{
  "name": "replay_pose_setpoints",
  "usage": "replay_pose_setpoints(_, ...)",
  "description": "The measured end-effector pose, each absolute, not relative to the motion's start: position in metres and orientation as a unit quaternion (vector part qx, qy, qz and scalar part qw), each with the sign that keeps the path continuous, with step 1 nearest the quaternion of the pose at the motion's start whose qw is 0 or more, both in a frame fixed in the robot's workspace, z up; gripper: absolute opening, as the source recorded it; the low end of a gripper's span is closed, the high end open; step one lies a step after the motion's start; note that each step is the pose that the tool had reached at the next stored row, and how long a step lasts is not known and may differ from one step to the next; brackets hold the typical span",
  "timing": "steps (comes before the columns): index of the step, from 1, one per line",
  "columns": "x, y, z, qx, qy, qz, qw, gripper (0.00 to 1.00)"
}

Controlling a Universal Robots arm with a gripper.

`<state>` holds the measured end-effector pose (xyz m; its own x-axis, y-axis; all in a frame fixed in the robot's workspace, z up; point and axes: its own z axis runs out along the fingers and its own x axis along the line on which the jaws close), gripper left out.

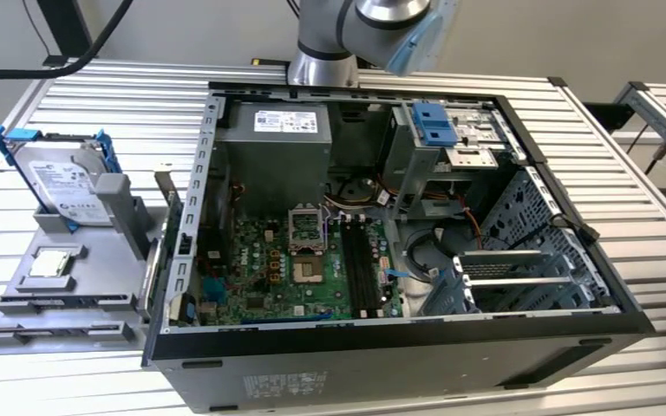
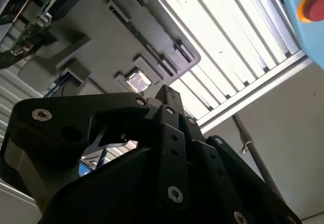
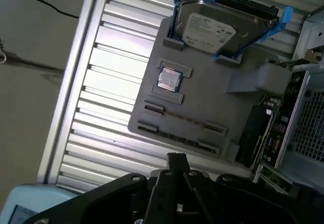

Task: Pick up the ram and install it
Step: 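Pick up the ram and move it above insertion slot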

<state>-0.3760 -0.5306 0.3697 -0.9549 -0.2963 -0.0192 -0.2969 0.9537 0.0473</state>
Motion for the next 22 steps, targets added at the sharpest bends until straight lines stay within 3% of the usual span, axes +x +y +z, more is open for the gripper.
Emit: replay_pose_setpoints(22,-0.3761,-0.5306,0.3697,-0.342,0.939,0.025,0.001,0.0)
